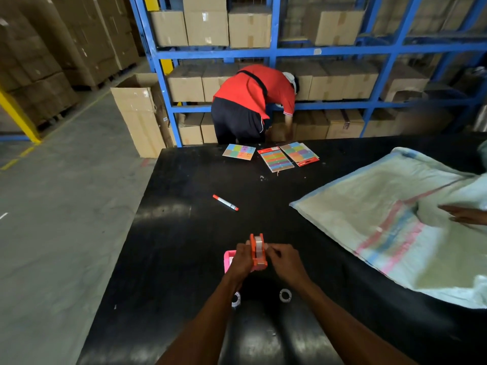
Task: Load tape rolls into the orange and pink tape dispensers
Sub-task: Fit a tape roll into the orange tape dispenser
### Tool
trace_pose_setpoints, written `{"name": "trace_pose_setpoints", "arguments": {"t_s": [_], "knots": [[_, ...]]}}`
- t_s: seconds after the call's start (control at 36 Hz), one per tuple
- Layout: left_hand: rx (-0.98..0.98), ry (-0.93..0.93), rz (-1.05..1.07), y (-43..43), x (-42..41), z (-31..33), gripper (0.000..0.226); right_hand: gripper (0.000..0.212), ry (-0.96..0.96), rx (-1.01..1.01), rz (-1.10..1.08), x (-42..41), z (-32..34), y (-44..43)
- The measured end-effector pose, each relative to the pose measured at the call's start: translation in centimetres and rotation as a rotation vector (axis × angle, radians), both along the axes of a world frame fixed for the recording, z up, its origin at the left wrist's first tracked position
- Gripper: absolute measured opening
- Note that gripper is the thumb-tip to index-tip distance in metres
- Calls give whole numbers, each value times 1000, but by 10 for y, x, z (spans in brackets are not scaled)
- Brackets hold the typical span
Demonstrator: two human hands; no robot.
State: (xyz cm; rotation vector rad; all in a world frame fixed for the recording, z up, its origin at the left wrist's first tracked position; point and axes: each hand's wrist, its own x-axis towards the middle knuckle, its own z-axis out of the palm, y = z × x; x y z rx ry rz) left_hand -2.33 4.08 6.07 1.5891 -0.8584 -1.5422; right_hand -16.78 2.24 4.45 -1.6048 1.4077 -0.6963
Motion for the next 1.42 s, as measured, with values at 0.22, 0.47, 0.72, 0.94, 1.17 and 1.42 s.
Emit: {"name": "trace_pose_setpoints", "arguments": {"t_s": [0.22,0.47,0.72,0.94,1.17,1.42], "knots": [[-91,-220,124,-11,-7,-38,13,22,-5,15,-2,-7,-29,-12],[5,-380,6,-29,-3,-111,31,23,86,98,12,-11,-65,-26],[-5,-172,-49,-13,-16,-67,22,16,44,173,-12,-5,-90,-32],[-44,-320,-132,-21,-12,-94,26,23,51,154,-52,-1,-106,-37],[-52,-324,-119,-29,-17,-101,33,23,150,140,-61,-3,-118,-42],[-70,-293,-104,-26,-18,-106,35,24,153,91,-57,-1,-117,-39]]}}
